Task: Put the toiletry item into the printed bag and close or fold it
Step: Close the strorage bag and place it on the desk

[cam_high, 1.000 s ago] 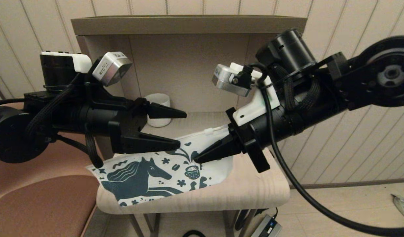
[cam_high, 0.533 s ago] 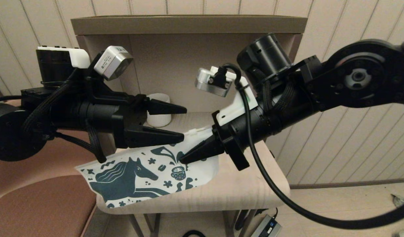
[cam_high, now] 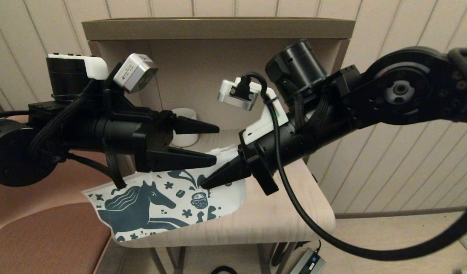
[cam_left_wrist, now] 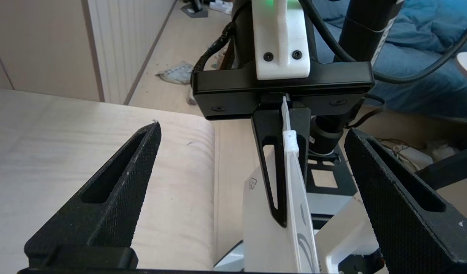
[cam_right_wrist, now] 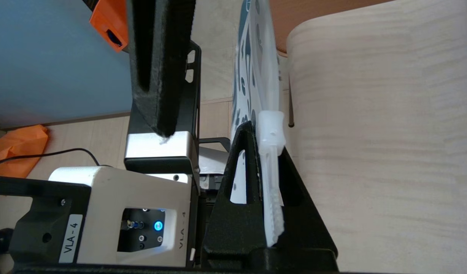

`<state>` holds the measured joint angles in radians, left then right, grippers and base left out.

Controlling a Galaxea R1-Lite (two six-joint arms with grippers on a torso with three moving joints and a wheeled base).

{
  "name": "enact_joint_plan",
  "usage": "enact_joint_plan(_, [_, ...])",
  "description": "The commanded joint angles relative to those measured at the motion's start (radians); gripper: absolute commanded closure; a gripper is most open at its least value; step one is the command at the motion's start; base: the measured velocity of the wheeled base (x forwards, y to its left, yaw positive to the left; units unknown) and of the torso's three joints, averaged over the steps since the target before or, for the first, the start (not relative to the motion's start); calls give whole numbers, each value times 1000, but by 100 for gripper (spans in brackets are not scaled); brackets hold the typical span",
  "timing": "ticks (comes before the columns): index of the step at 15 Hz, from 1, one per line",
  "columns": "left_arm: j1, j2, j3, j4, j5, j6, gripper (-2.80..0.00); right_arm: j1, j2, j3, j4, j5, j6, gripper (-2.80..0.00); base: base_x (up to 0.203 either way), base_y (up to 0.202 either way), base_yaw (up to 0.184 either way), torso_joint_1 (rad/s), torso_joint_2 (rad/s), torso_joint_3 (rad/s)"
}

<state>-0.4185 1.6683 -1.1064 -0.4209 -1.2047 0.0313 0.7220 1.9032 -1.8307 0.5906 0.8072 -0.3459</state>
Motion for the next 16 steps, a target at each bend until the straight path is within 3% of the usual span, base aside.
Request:
enact_joint_plan(1, [0,-2,5,-3,-7,1,-280,-1,5,-4,3,4,-2,0,0,0,0,0,0,0])
enact_joint_plan(16, [-8,-12,14,1,3,1,-280,-9,14,-30,1,0,5,0,0,0,0,0,0,0])
